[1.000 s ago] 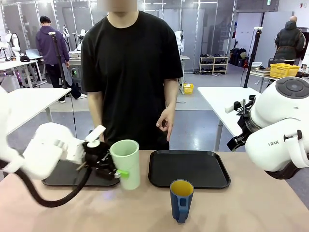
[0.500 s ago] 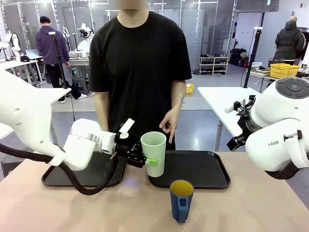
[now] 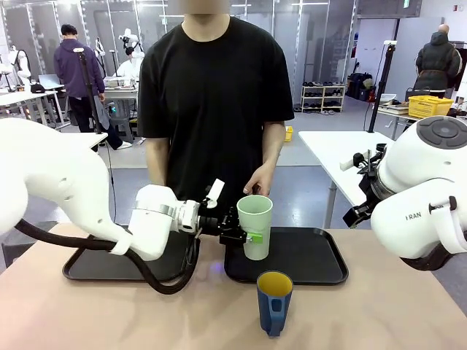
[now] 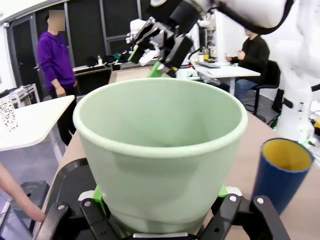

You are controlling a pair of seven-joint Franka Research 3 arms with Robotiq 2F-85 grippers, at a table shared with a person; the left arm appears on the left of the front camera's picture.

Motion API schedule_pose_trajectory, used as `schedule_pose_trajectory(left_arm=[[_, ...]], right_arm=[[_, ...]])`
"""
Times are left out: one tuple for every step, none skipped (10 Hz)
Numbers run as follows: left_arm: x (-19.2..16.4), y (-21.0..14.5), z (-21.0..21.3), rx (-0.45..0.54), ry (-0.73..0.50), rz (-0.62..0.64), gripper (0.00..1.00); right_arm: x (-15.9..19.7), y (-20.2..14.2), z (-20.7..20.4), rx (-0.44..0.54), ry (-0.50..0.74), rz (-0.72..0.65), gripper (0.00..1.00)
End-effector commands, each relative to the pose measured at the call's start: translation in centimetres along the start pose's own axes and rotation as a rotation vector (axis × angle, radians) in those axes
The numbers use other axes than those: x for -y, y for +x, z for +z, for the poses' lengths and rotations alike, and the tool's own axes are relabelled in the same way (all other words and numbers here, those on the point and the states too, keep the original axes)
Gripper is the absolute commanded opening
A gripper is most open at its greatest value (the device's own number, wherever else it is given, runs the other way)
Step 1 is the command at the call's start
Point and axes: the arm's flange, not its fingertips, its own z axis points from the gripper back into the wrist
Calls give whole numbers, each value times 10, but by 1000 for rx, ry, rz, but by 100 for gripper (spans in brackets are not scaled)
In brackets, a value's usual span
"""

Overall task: Sort and store the cups by type.
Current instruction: Place the picked Reusable plastic cup into the Flat Tray indicated by the person.

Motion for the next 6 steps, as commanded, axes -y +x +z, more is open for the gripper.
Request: schedule_pose_trajectory(left_arm=[[-16, -6, -8, -24, 78, -12, 87], [-19, -10, -8, -41, 92, -33, 87], [-21, -13, -7, -38, 95, -54, 87], [-26, -18, -6, -40, 109, -61, 87], [-28, -22, -6, -48, 123, -59, 87], [-31, -26, -5, -50, 141, -58, 87]], right_arm=[[0, -1, -1, -1, -2, 10, 100], [0, -1, -1, -1, -2, 10, 100], [0, -1, -1, -1, -2, 10, 100], [0, -1, -1, -1, -2, 10, 100], [0, -1, -1, -1, -2, 10, 100], [0, -1, -1, -1, -2, 10, 100]])
